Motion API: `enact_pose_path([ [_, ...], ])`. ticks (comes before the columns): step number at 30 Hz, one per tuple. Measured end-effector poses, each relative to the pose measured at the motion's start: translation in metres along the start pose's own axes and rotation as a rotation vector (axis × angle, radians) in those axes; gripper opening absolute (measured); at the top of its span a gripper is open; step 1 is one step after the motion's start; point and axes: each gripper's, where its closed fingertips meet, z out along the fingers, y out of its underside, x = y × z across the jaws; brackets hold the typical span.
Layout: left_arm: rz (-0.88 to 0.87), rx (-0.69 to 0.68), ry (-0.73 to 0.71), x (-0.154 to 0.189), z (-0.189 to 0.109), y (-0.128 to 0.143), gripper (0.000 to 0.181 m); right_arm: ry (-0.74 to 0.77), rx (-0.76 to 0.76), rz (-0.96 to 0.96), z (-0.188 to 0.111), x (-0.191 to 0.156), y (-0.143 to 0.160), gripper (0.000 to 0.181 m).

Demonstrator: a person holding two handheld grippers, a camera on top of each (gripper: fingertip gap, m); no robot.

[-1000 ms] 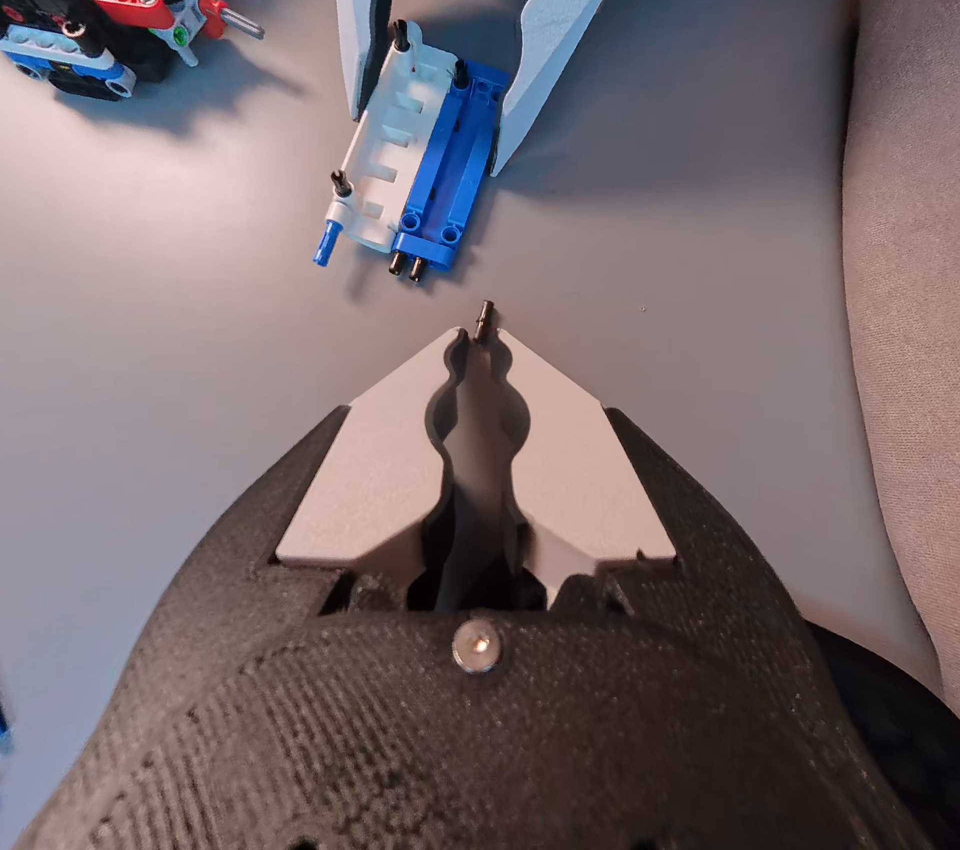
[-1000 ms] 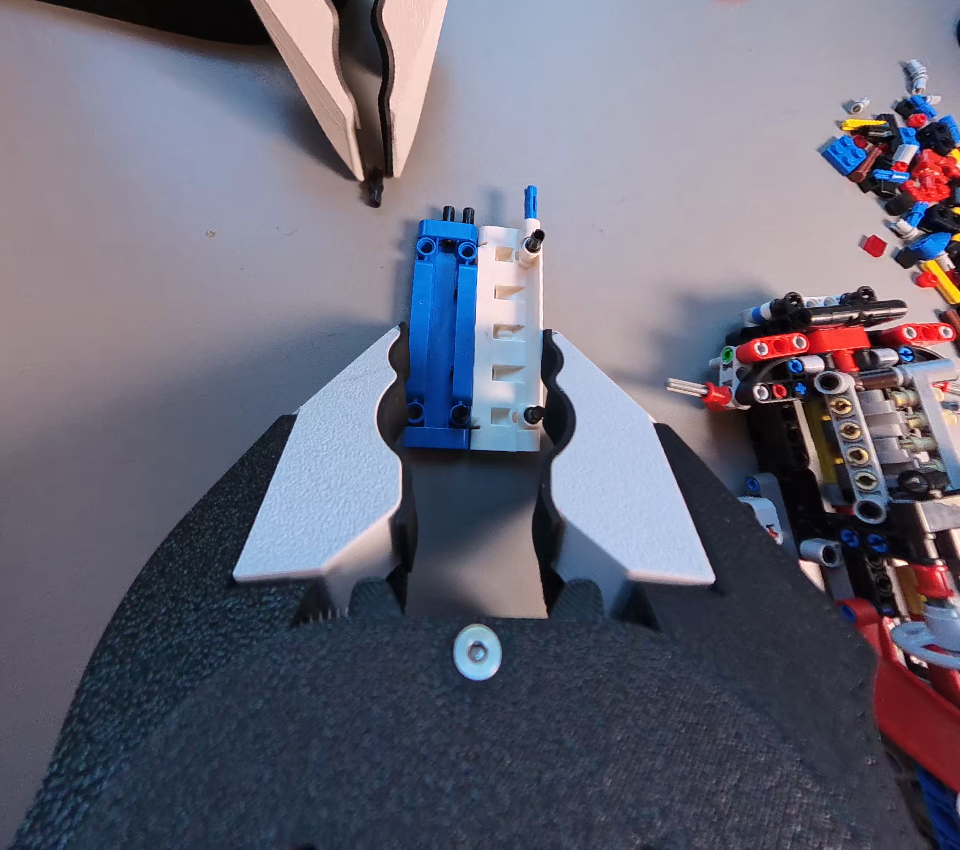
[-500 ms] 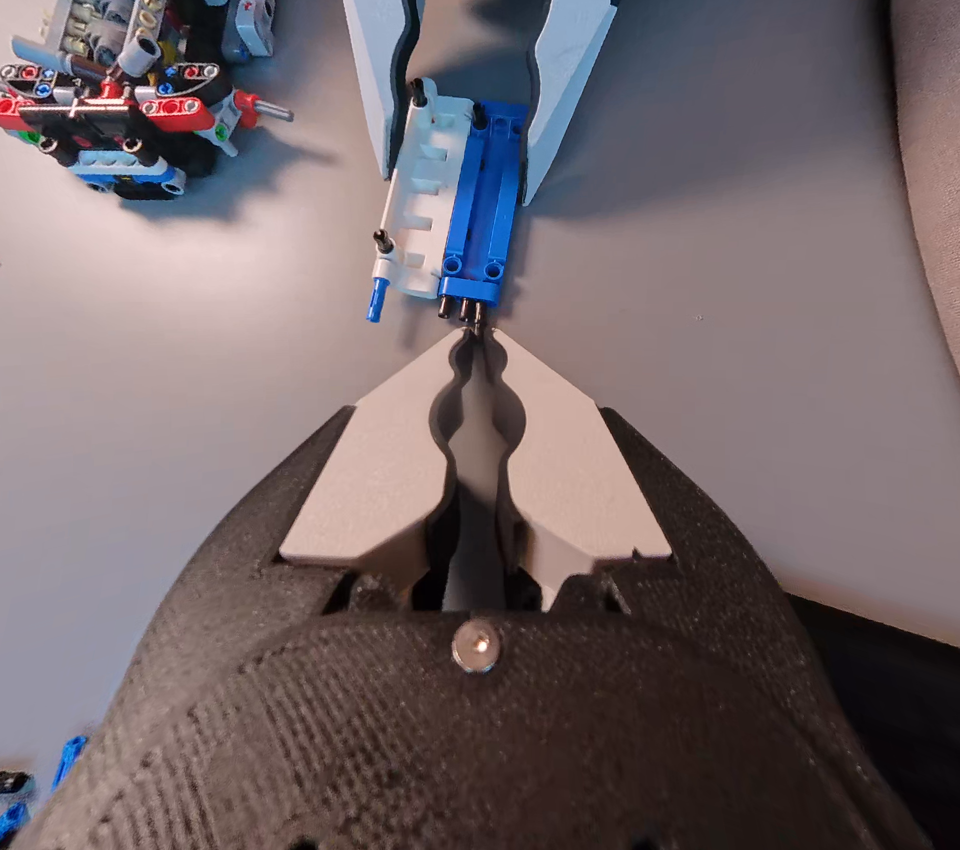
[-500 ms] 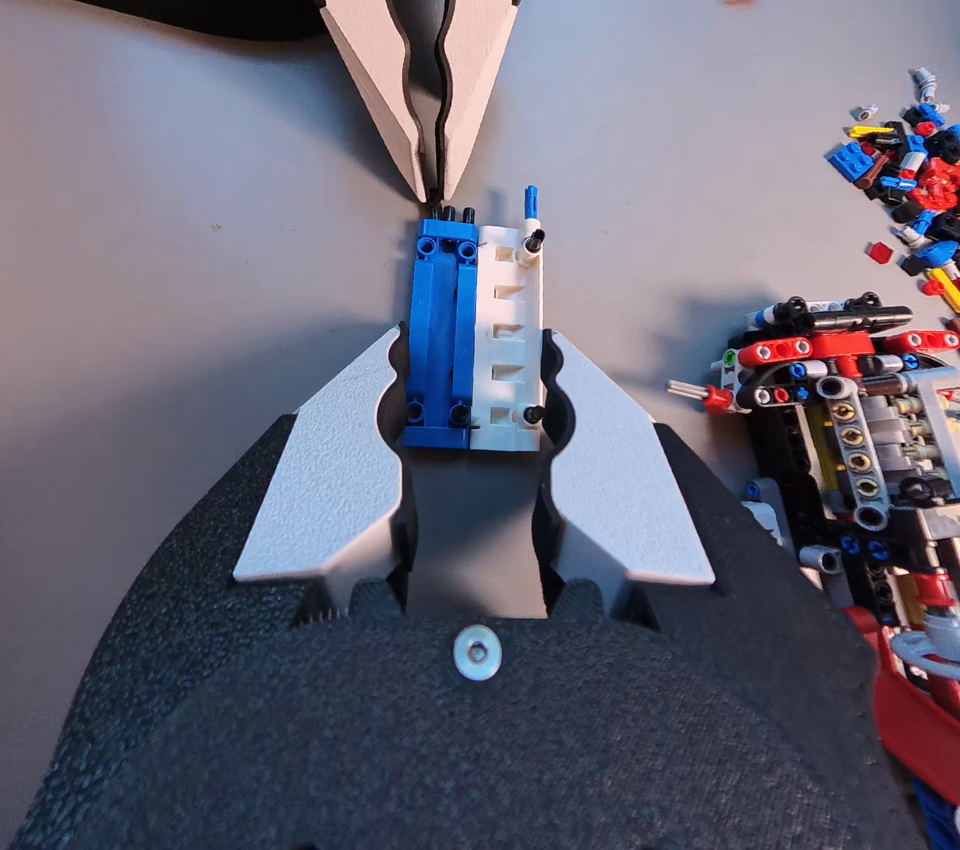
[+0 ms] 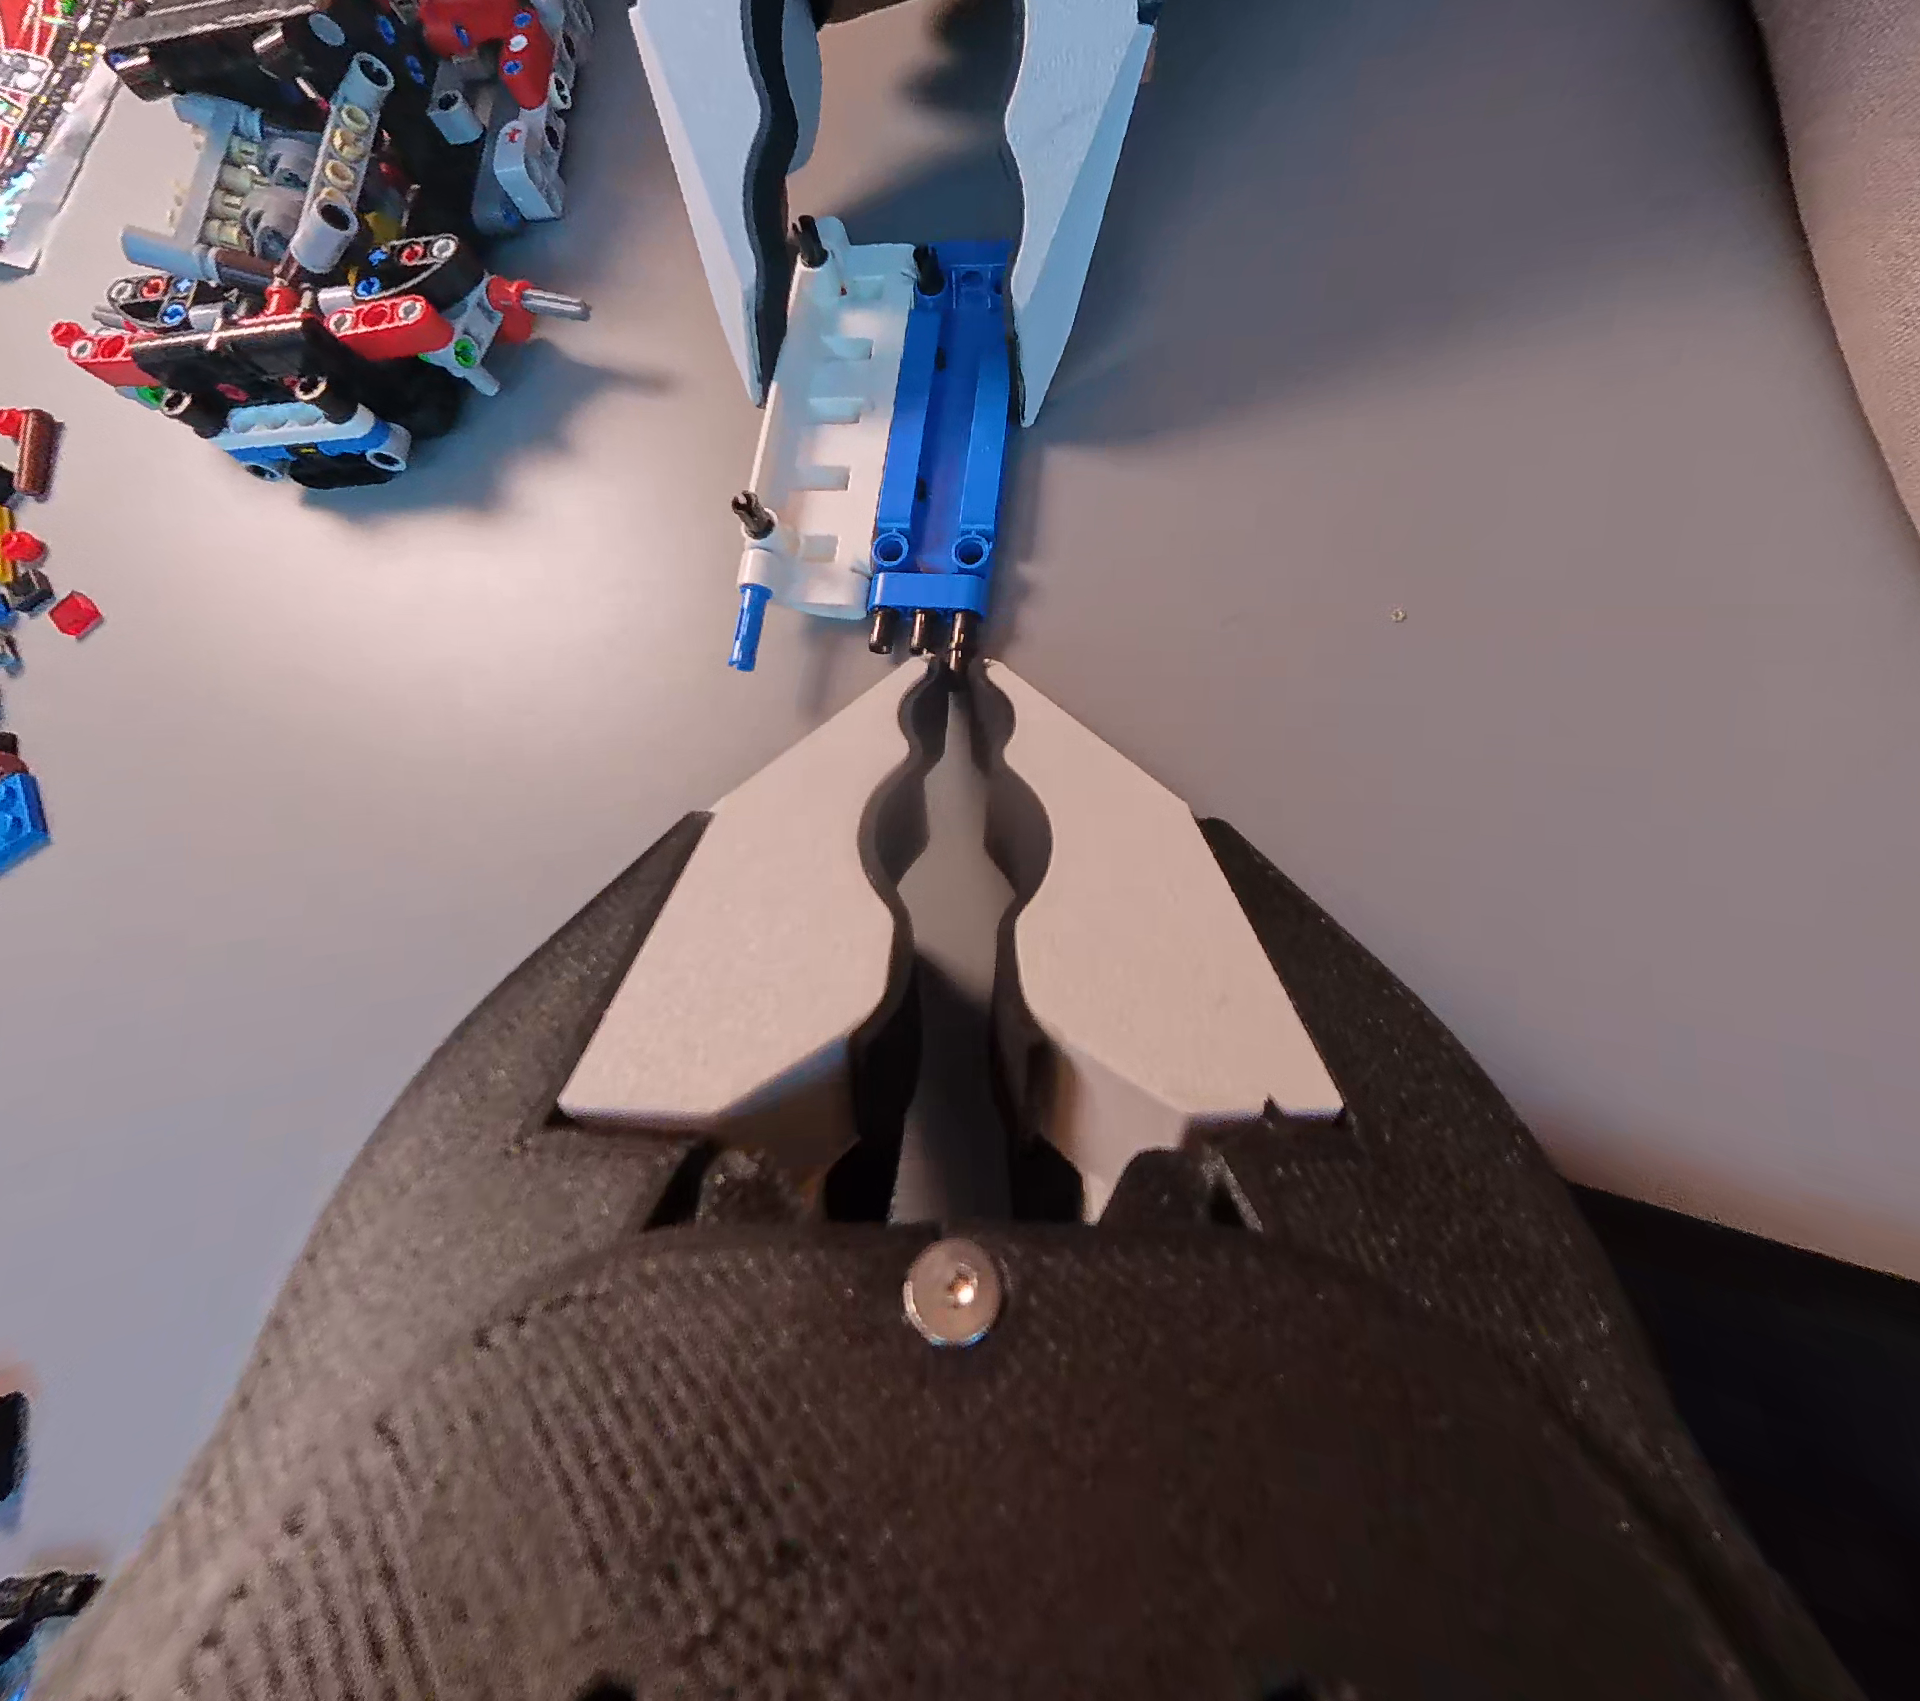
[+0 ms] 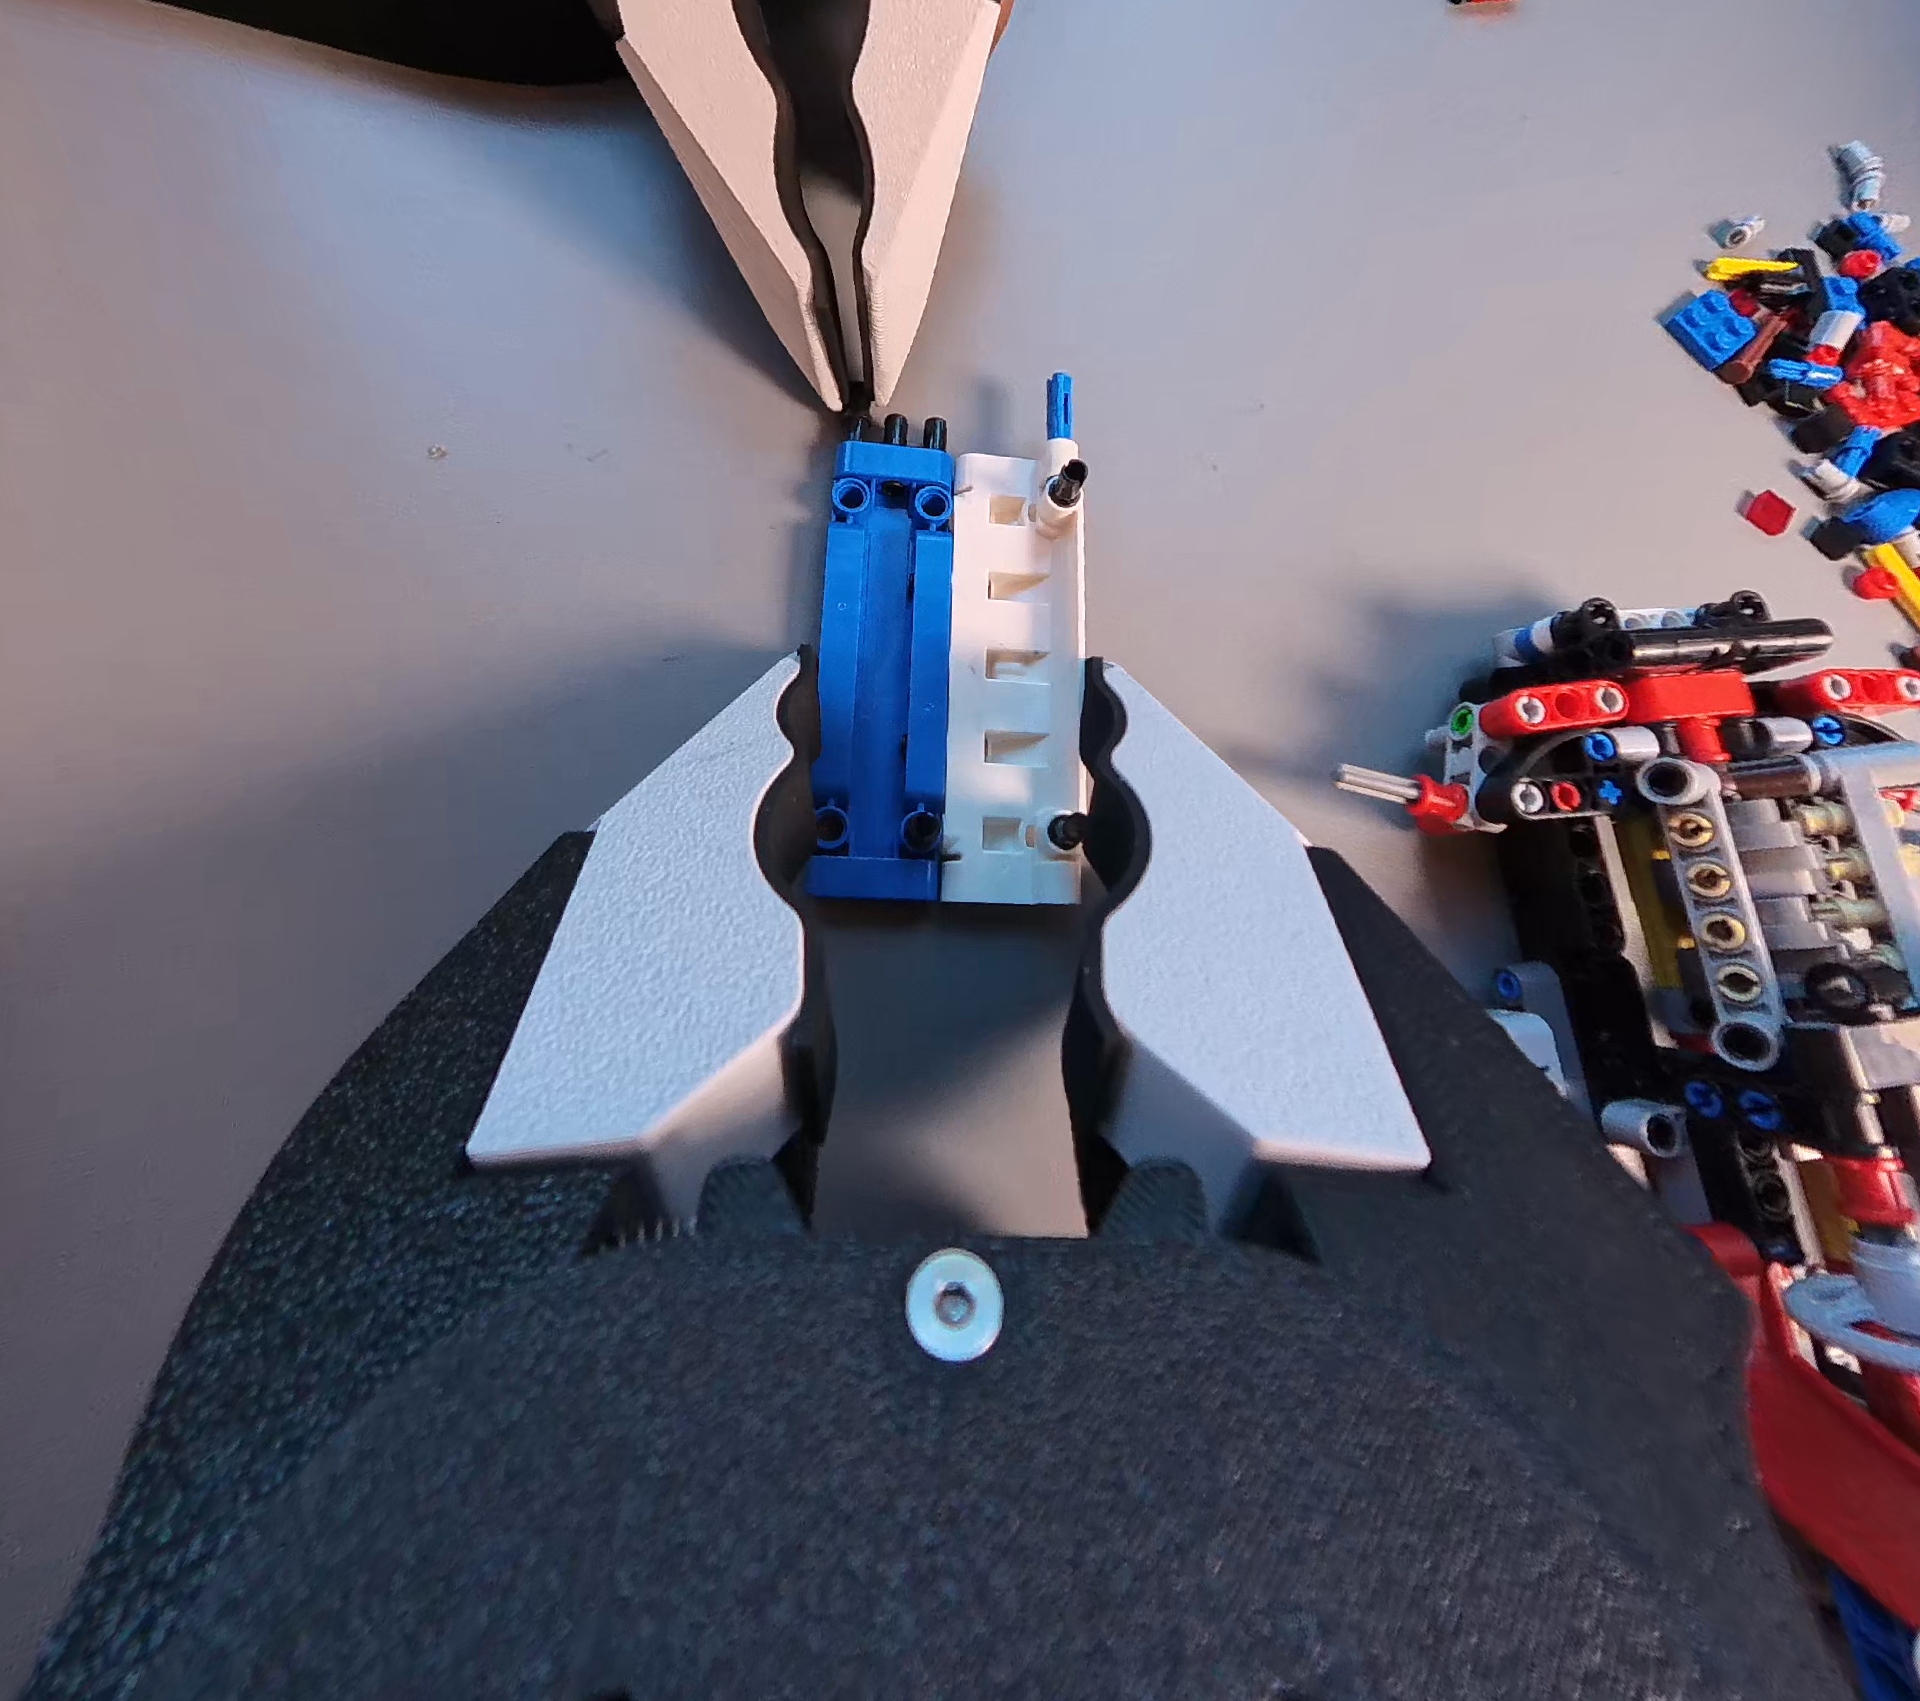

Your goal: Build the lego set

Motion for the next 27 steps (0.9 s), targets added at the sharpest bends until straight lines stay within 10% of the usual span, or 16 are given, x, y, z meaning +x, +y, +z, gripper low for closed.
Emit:
enact_pose_path([
  [27, -0.126, -0.024, -0.050, -0.005, -0.011, 0.000, 0.002, 0.017, -0.010, 0.025, 0.002, -0.003, -0.002, 0.049],
])
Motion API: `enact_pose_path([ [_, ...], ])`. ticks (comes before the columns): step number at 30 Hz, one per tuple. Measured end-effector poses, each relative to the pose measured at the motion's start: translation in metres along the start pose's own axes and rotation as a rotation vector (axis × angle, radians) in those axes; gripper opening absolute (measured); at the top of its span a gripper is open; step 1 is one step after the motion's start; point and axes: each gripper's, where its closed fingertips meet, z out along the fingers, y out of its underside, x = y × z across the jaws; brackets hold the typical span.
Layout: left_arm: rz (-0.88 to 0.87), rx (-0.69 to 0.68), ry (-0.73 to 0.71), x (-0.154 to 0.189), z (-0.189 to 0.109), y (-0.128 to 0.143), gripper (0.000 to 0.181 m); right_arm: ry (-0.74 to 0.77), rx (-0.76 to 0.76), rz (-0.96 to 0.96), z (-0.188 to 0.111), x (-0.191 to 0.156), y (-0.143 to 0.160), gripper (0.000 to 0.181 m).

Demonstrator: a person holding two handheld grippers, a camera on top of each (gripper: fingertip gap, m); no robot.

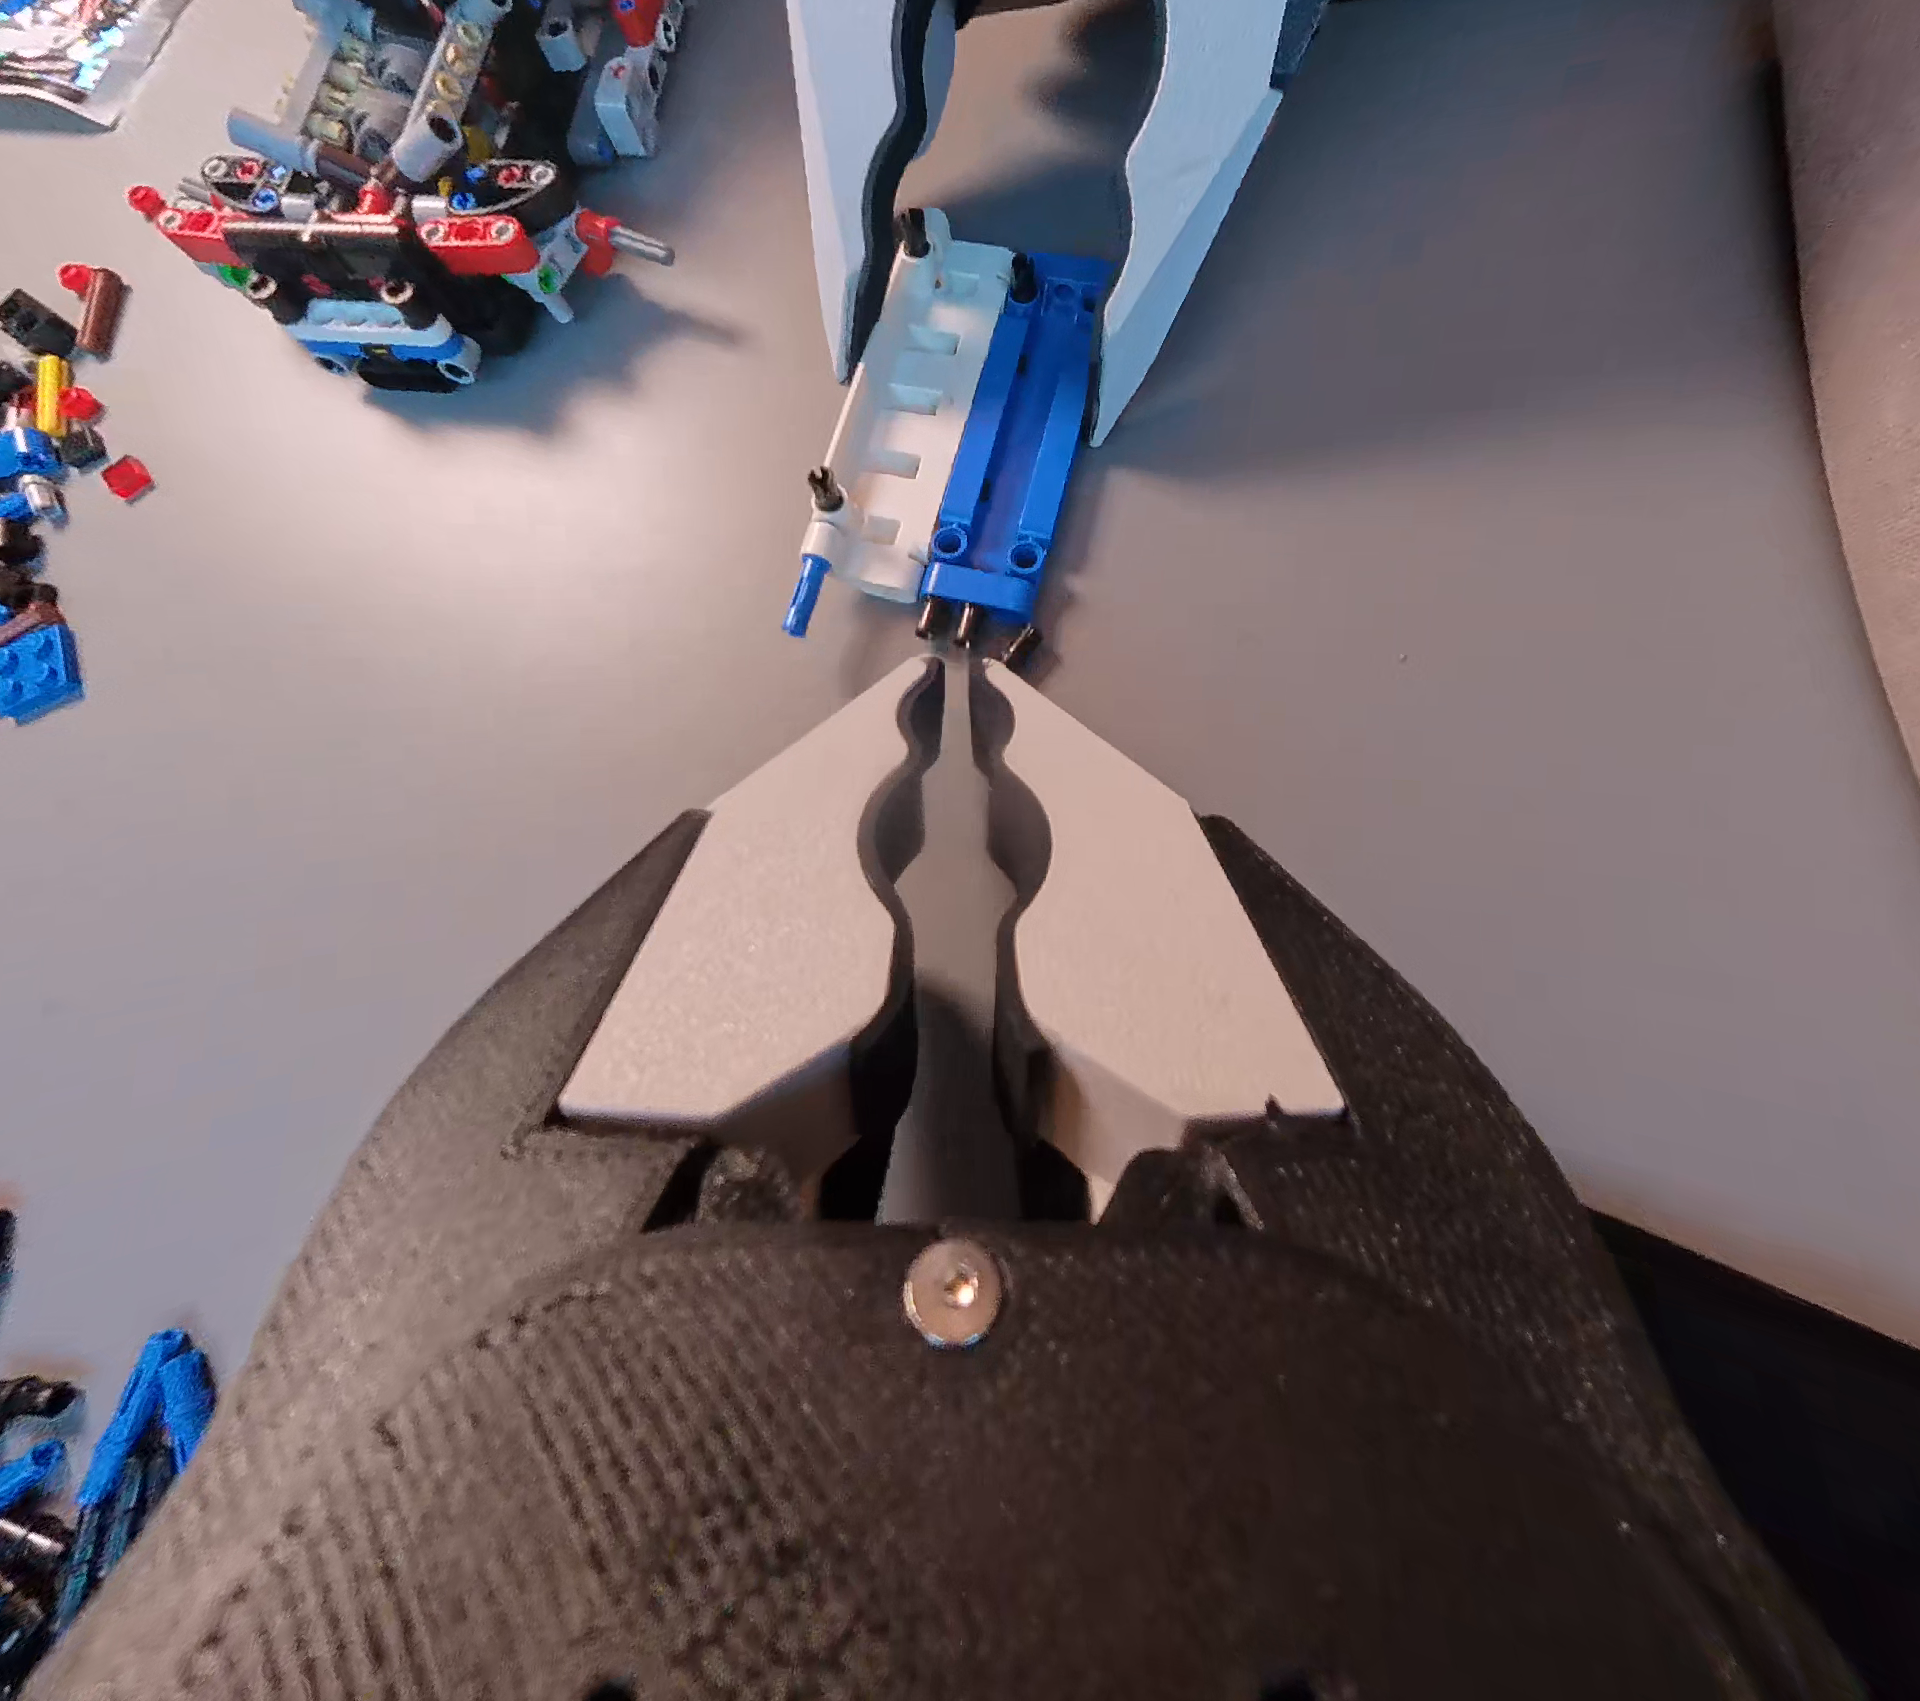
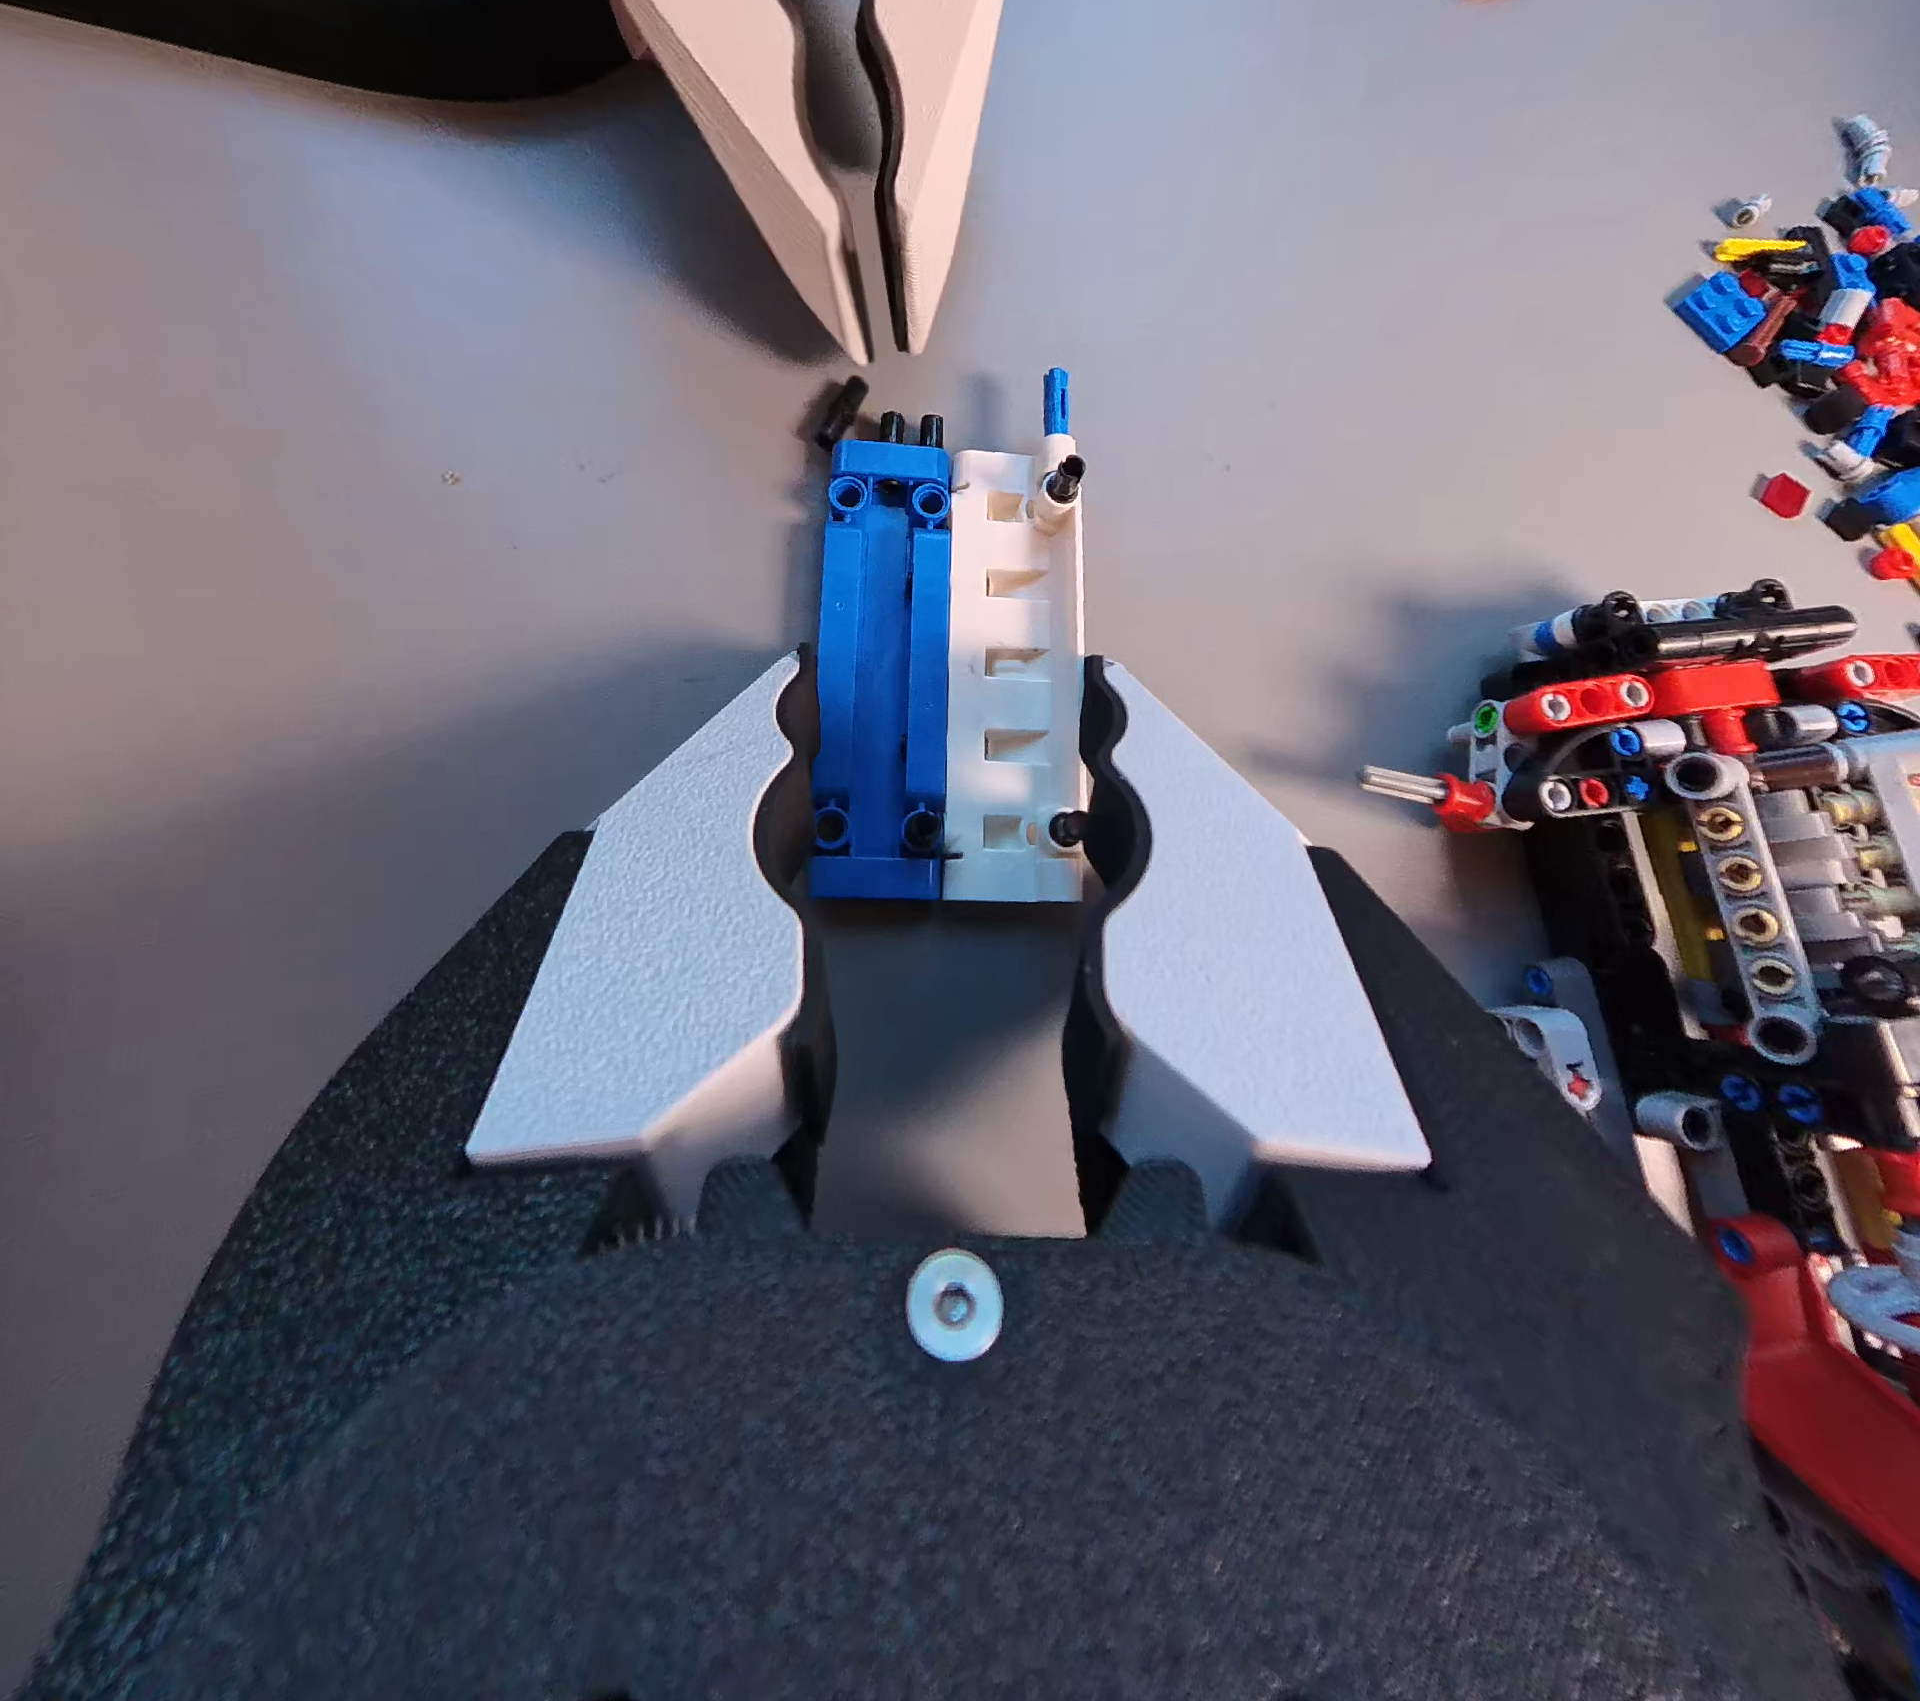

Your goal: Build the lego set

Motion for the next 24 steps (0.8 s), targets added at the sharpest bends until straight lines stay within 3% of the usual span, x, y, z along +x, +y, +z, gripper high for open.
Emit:
enact_pose_path([
  [6, -0.003, -0.033, 0.097, 0.010, 0.000, 0.009, 0.017, -0.004, -0.002, -0.001, 0.000, 0.000, 0.000, 0.049],
  [10, 0.028, -0.045, 0.193, 0.019, 0.000, 0.009, 0.003, -0.005, -0.001, 0.000, 0.000, 0.000, 0.000, 0.049],
  [15, 0.041, -0.052, 0.195, 0.020, 0.000, 0.009, 0.003, -0.005, 0.000, 0.001, 0.000, 0.000, 0.000, 0.049],
  [24, 0.166, -0.037, 0.227, 0.026, 0.004, 0.004, 0.021, -0.010, -0.002, 0.002, 0.000, 0.000, 0.000, 0.050],
])
